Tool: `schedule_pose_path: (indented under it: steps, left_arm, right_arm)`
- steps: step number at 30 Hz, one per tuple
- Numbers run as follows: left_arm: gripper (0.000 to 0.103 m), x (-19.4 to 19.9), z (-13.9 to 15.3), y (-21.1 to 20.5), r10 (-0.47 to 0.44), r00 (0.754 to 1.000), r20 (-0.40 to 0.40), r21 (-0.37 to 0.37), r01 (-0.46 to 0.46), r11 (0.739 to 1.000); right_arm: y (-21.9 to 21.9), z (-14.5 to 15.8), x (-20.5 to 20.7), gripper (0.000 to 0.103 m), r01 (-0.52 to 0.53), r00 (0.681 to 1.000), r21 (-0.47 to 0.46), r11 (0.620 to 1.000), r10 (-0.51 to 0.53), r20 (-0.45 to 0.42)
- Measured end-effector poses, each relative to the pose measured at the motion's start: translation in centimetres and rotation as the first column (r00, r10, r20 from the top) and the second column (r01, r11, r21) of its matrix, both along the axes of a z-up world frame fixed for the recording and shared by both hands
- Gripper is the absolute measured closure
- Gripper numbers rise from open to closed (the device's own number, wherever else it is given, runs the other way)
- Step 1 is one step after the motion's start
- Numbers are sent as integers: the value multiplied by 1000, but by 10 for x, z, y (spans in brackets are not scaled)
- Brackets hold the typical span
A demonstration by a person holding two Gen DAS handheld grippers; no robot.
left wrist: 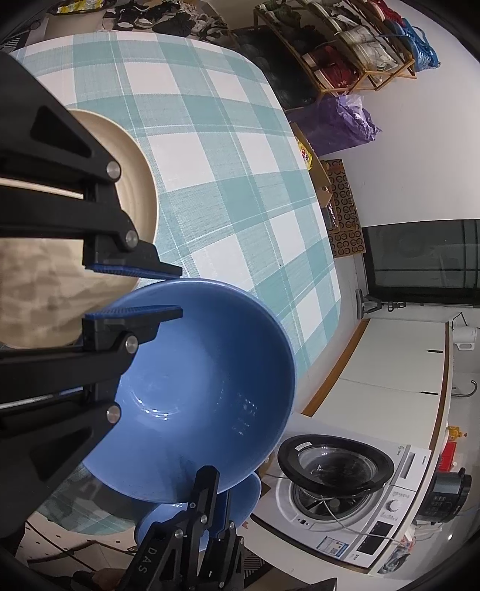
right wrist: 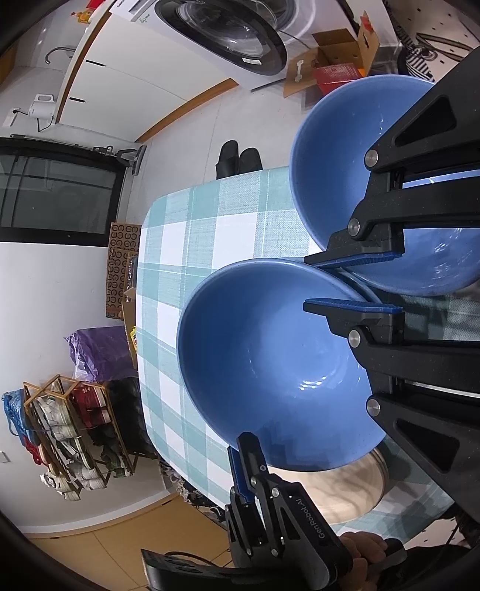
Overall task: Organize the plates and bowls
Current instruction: 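Lower the held blue bowl into the other blue bowl with both grippers, then open both grippers to release the nested blue bowl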
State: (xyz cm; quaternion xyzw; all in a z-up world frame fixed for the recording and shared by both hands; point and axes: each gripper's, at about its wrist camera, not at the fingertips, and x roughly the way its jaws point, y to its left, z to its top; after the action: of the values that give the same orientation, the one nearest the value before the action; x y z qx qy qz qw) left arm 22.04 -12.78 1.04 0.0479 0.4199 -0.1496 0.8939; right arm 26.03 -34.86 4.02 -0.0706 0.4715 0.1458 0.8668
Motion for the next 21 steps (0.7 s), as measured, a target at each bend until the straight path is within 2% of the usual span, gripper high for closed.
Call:
schedule_pose_path:
  steps: [13,21]
  left_arm:
    - [91,1,-4,-1,-7,1000,-18,2,7,1000]
    - [88,1,-4,-2,-15,999,-29,-1,15,1000]
  right_arm:
    - [4,-8,3,86,-6,1000,-38,999,6,1]
    - [2,-10,5,71,-16,1000,-25,1000,16,-7]
